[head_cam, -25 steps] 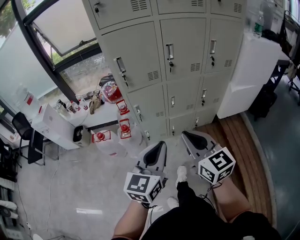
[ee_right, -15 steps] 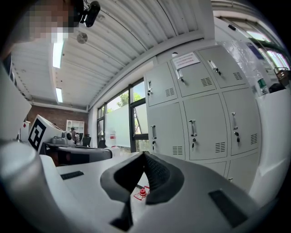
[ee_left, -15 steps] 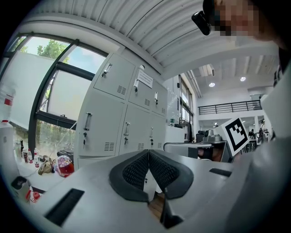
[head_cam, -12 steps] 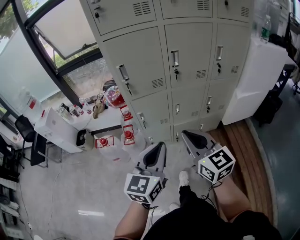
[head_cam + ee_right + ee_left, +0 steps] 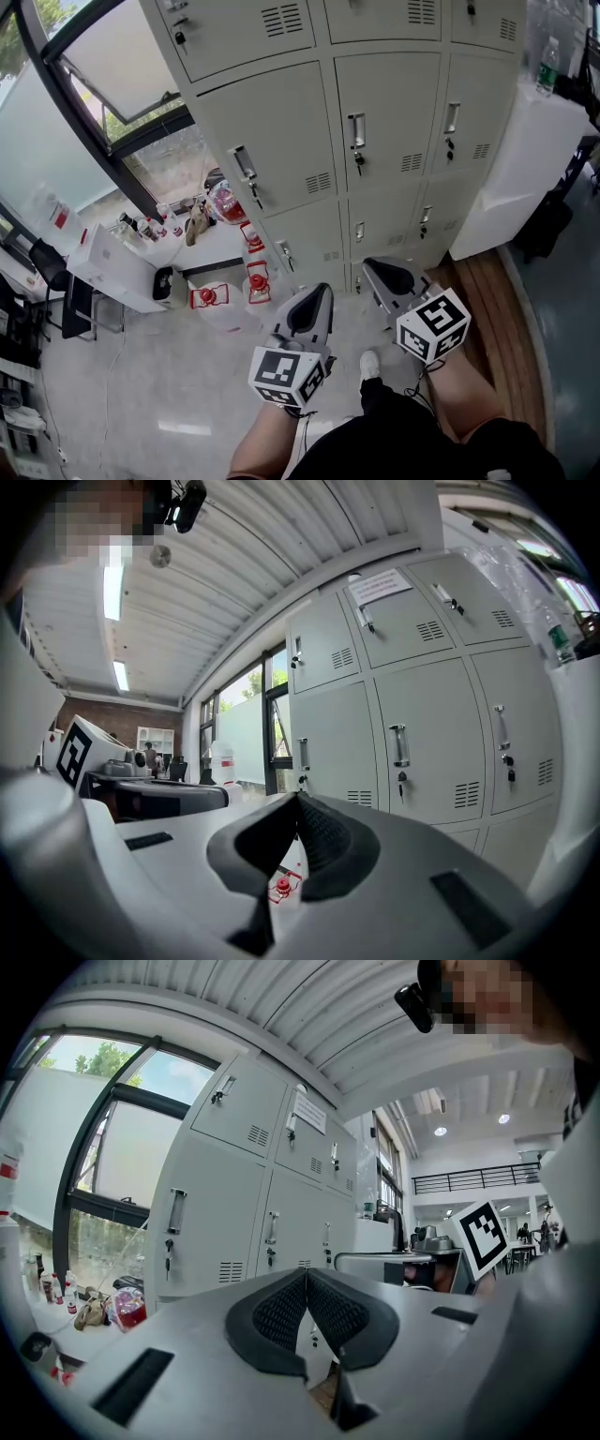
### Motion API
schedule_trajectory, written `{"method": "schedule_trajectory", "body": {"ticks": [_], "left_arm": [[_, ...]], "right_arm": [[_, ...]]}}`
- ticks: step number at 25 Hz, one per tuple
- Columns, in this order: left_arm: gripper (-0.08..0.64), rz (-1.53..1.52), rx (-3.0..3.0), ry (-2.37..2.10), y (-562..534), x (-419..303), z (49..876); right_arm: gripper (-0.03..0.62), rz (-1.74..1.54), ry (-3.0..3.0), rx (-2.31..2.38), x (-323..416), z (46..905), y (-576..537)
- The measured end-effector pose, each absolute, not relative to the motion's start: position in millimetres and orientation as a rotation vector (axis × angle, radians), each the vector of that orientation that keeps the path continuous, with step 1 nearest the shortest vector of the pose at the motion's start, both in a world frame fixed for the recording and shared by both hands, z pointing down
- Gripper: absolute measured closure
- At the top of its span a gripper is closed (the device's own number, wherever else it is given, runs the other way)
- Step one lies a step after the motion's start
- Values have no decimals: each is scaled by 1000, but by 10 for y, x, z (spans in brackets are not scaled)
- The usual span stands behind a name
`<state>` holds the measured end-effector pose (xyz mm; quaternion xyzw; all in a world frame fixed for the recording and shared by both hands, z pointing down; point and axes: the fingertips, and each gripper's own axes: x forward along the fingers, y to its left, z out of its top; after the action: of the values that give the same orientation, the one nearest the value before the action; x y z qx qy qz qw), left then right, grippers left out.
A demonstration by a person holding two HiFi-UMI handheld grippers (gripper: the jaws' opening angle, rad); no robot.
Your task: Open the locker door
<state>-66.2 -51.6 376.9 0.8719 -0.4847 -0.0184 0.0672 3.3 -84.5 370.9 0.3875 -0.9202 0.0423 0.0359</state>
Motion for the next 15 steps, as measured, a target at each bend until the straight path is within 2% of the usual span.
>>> {"method": "schedule_trajectory", "body": {"ticks": [15], "left_arm": [[543,-47,2620,-1468,-1653,-559,3728]], "right_arm": [[538,125,-2825,1163,66,3670,-2057]]}}
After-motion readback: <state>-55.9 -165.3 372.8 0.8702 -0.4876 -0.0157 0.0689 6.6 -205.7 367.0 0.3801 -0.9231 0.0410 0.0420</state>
